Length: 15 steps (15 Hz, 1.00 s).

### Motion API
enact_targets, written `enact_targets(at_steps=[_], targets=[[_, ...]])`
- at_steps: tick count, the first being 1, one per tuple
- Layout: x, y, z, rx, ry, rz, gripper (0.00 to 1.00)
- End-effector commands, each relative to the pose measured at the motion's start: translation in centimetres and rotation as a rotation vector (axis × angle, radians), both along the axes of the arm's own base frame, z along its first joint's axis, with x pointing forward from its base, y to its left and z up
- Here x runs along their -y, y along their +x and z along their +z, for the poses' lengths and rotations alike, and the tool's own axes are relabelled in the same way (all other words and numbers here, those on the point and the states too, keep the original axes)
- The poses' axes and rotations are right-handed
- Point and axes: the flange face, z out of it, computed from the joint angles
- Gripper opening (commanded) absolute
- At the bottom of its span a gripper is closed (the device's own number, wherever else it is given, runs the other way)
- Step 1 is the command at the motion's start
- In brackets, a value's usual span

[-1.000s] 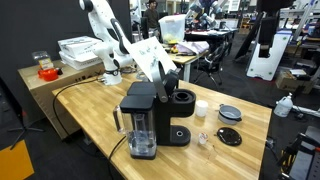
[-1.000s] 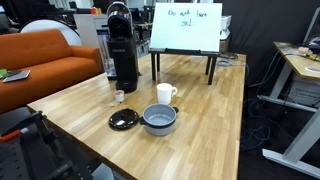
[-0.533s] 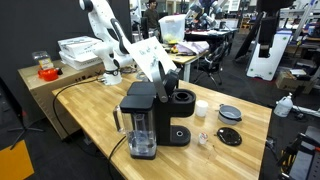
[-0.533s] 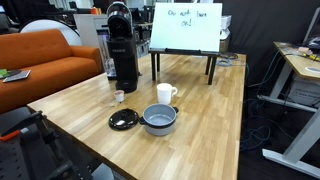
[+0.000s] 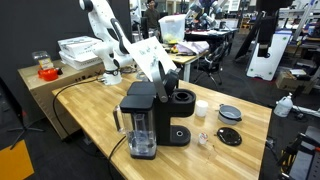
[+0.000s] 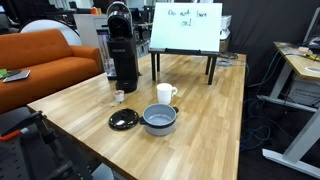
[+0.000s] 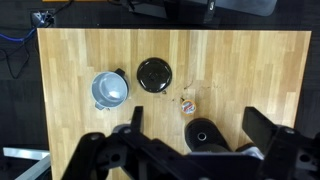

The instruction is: Put the coffee pod inside the coffeemaker

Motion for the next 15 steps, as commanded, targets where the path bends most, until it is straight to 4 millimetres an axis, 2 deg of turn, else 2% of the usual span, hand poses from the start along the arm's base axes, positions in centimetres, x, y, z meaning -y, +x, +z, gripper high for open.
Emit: enact_targets(at_steps=[1,5,9,10,12,15], targets=[[-0.2,0.2,0.7,0.055,0.064,0.049,1.00],[-0.2,0.6,0.1,0.057,0.109,0.077,1.00],[0.7,1.3,-2.1,0.035,0.173,0.094,1.00],[0.5,1.0,-1.5,0.025,0.130,0.073,1.00],[0.8,1.2,-2.2,0.021,0.146,0.078,1.00],[0.7,1.3,-2.3,0.022,0.148,0.080,1.00]])
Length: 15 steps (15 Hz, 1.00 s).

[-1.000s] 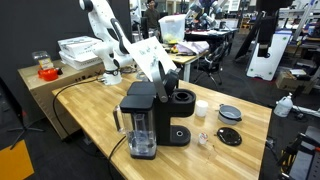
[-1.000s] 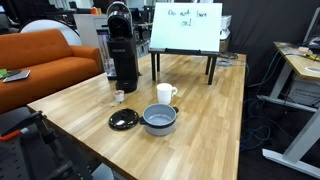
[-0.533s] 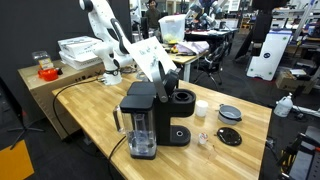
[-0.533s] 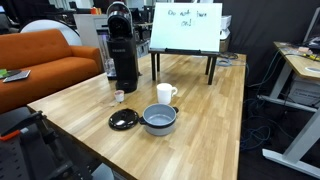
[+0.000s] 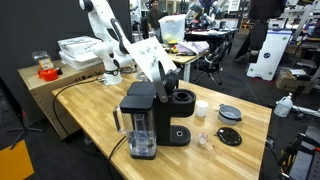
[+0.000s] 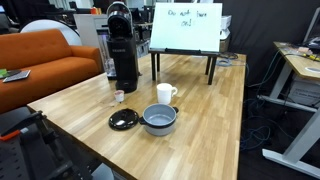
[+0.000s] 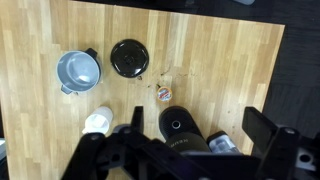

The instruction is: Put the coffee pod inside the coffeemaker

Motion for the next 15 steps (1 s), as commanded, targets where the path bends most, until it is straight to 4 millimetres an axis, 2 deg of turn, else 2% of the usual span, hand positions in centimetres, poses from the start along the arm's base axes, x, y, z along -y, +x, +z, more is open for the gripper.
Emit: enact_targets(at_steps=[1,6,10,15], targets=[[-0.1,0.0,0.1,-0.001,0.000,0.001,1.00],[-0.1,0.0,0.1,0.000,0.000,0.001,1.00],[-1.5,-0.1,0.0,0.033,0.004,0.093,1.00],[-2.4,0.3,-2.1,0.083,0.139,0.171,1.00]])
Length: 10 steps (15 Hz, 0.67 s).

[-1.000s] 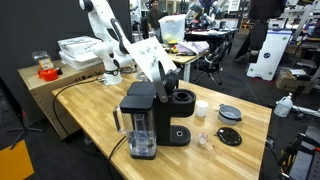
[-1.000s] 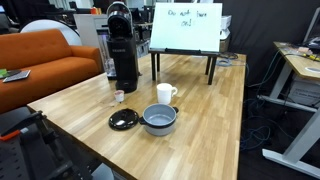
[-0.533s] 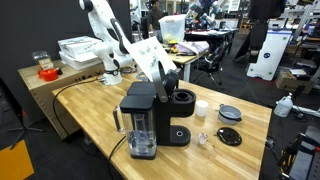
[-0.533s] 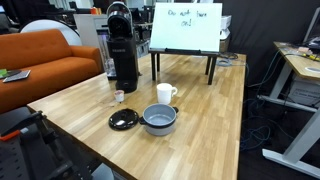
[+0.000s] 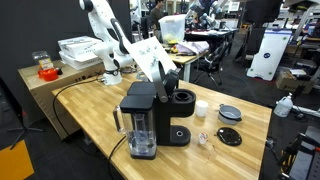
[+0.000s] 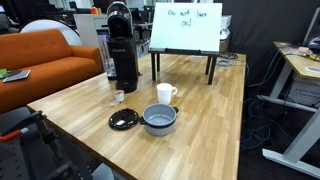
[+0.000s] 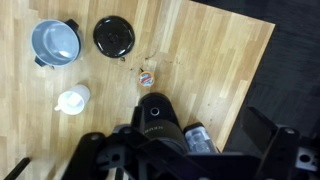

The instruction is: Put the coffee pod inside the coffeemaker

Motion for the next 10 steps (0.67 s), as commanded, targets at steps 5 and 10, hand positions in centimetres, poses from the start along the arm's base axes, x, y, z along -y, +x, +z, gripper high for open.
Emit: enact_targets(at_steps=[5,10], targets=[[1.1,0.4,-2.9,0.013,0.084,0.034,1.00],[1.5,0.5,-3.7,0.011,0.086,0.035,1.00]])
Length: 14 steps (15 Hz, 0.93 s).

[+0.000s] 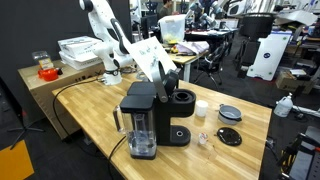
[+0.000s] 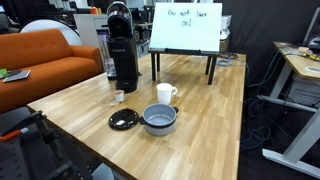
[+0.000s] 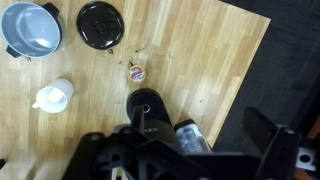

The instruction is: Put the coffee pod inside the coffeemaker

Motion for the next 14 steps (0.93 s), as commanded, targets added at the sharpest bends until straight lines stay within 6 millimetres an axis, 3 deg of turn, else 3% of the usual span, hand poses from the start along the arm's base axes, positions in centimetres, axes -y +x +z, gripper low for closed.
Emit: enact_targets(at_steps=[1,9,12,14], targets=[[0.0,0.0,0.0,-0.001,0.000,0.000,1.00],[0.9,-0.2,-0.2,0.012,0.015,0.012,1.00],[2.3,-0.3,-1.9,0.001,0.059,0.040,1.00],[3.7,-0.5,-4.2,-0.045,0.097,0.047,1.00]])
